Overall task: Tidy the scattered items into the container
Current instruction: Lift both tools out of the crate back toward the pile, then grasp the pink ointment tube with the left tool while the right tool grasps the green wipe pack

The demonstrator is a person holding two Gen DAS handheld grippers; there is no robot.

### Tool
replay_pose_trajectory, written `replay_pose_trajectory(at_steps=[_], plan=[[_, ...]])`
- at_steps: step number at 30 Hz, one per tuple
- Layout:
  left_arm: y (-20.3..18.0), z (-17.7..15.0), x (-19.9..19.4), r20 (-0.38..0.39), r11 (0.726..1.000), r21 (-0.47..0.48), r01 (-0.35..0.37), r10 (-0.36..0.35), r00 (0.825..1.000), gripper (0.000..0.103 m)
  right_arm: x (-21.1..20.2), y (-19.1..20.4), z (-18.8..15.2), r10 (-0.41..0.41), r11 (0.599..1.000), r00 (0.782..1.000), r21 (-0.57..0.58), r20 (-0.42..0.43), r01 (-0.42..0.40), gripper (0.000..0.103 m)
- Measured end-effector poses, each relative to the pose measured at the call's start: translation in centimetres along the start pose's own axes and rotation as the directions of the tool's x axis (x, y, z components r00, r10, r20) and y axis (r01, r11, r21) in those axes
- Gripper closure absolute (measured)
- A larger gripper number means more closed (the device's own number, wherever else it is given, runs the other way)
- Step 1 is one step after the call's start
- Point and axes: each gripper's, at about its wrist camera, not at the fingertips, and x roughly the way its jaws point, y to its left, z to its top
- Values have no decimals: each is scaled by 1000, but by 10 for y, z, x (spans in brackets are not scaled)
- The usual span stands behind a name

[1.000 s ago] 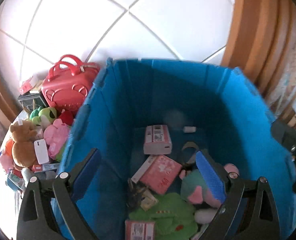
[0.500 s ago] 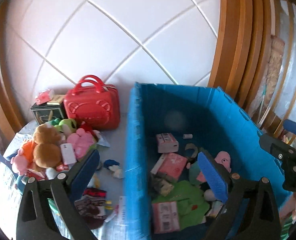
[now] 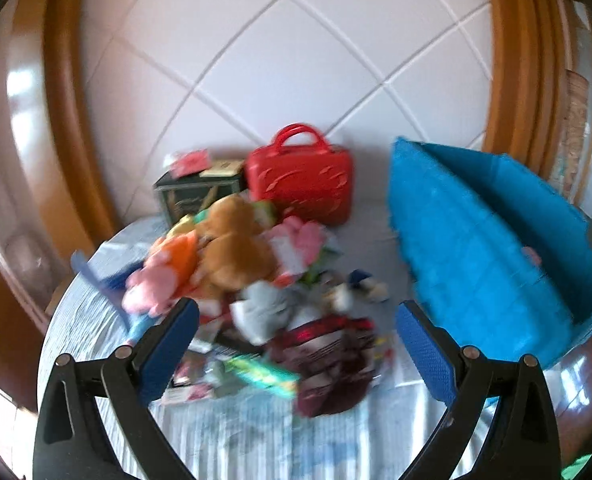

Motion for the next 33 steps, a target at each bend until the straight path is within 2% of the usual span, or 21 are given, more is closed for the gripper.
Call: replay_pose_trajectory(at_steps=[6, 11, 14, 16, 17, 19, 21, 22, 24, 25, 30, 33], plan=[[66, -41, 26, -84, 991, -103, -82, 74, 994, 3, 47, 43, -25, 102, 994, 993, -20, -53, -103, 0], [98, -75, 45, -129, 976, -146, -162, 144, 981, 4, 98, 61, -55, 195, 979, 970, -27, -147, -201, 0], [110, -99, 63, -183, 966, -143, -217, 190, 965, 14, 128, 70, -77, 208, 976, 956, -21, -207, -217, 0], [119, -114, 75, -221, 965, -154, -212, 176, 959, 15, 146, 77, -92, 220, 974, 942, -5, -254, -228, 0], [124, -122, 82, -240, 965, -160, -207, 165, 957, 15, 152, 80, -99, 229, 971, 934, 3, -274, -237, 2], [133, -134, 94, -263, 967, -153, -203, 158, 952, 16, 165, 91, -113, 232, 970, 921, 1, -314, -243, 12], [144, -144, 107, -283, 969, -134, -207, 163, 945, 18, 175, 100, -123, 221, 972, 913, 3, -342, -234, 30], [150, -148, 113, -292, 971, -131, -199, 154, 944, 21, 182, 106, -129, 215, 974, 908, 9, -360, -227, 35], [161, -154, 128, -317, 979, -123, -165, 119, 941, 25, 189, 114, -136, 204, 977, 902, 27, -380, -210, 52], [165, -156, 137, -328, 984, -109, -142, 99, 939, 26, 193, 119, -140, 196, 980, 900, 40, -390, -196, 55], [177, -166, 179, -356, 1000, -2, 1, -1, 935, 26, 205, 142, -158, 136, 989, 896, 104, -422, -101, 55], [181, -176, 207, -387, 994, 76, 81, -45, 921, 26, 213, 152, -170, 93, 991, 895, 131, -436, -39, 55]])
